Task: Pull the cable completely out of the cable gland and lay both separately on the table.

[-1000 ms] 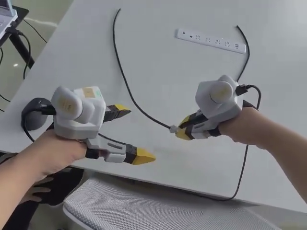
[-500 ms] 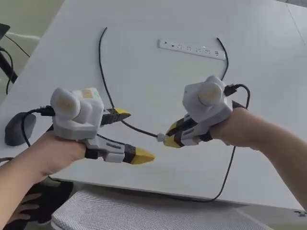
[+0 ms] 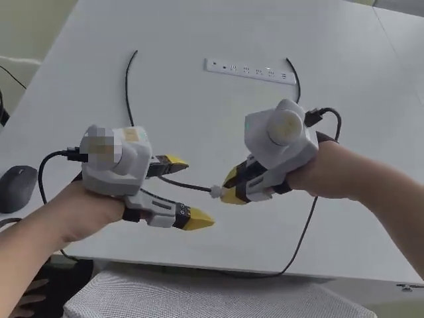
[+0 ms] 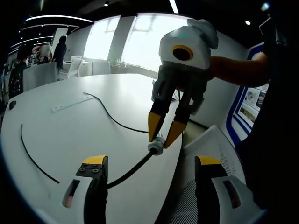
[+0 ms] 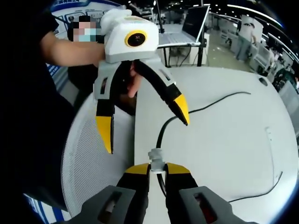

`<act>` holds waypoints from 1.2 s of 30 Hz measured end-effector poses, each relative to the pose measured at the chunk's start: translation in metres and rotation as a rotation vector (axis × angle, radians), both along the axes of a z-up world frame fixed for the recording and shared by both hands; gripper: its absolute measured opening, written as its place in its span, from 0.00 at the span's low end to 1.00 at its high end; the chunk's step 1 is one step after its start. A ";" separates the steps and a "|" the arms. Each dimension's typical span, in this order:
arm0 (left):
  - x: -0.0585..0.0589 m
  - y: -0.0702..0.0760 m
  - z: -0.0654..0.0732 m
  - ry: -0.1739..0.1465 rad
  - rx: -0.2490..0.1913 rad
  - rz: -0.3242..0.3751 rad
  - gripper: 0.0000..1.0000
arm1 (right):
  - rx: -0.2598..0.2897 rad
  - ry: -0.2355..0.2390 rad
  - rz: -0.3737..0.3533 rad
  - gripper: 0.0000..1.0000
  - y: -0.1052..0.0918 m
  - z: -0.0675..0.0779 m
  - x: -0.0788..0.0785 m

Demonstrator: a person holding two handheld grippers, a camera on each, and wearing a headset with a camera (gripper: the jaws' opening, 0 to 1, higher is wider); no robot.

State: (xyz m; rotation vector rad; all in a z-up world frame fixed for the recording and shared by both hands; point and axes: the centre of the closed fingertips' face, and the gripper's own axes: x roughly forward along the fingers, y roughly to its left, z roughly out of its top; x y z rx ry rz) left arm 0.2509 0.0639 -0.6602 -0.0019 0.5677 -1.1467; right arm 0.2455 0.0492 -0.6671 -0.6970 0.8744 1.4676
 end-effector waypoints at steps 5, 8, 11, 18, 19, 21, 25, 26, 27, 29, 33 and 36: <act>0.002 -0.004 0.003 -0.002 -0.012 -0.003 0.71 | 0.005 -0.022 0.006 0.06 0.000 0.002 -0.001; 0.002 -0.006 0.004 -0.003 -0.016 -0.012 0.68 | -0.005 -0.038 0.015 0.06 -0.002 0.001 -0.004; 0.003 -0.008 0.010 -0.020 -0.034 -0.016 0.60 | -0.003 -0.047 0.014 0.06 -0.003 0.002 -0.004; 0.003 -0.016 0.012 -0.017 -0.050 -0.050 0.54 | 0.002 -0.064 0.029 0.06 -0.003 0.005 -0.006; 0.003 -0.017 0.012 -0.017 -0.051 -0.055 0.52 | 0.001 -0.064 0.031 0.06 -0.003 0.005 -0.006; 0.003 -0.017 0.012 -0.019 -0.050 -0.063 0.47 | 0.006 -0.067 0.038 0.06 -0.003 0.007 -0.007; 0.004 -0.019 0.015 -0.042 -0.061 -0.075 0.43 | 0.014 -0.065 0.044 0.06 -0.003 0.009 -0.006; 0.005 -0.019 0.016 -0.047 -0.066 -0.076 0.42 | 0.013 -0.066 0.046 0.06 -0.004 0.009 -0.005; 0.005 -0.020 0.016 -0.048 -0.068 -0.078 0.41 | 0.014 -0.065 0.047 0.06 -0.004 0.010 -0.005; 0.004 -0.020 0.016 -0.046 -0.066 -0.086 0.39 | 0.016 -0.065 0.047 0.06 -0.004 0.011 -0.004; 0.002 -0.020 0.012 -0.048 -0.049 -0.105 0.34 | 0.017 -0.065 0.058 0.06 -0.003 0.012 -0.005; 0.000 -0.021 0.013 -0.048 -0.058 -0.117 0.29 | 0.017 -0.059 0.072 0.06 -0.002 0.012 -0.007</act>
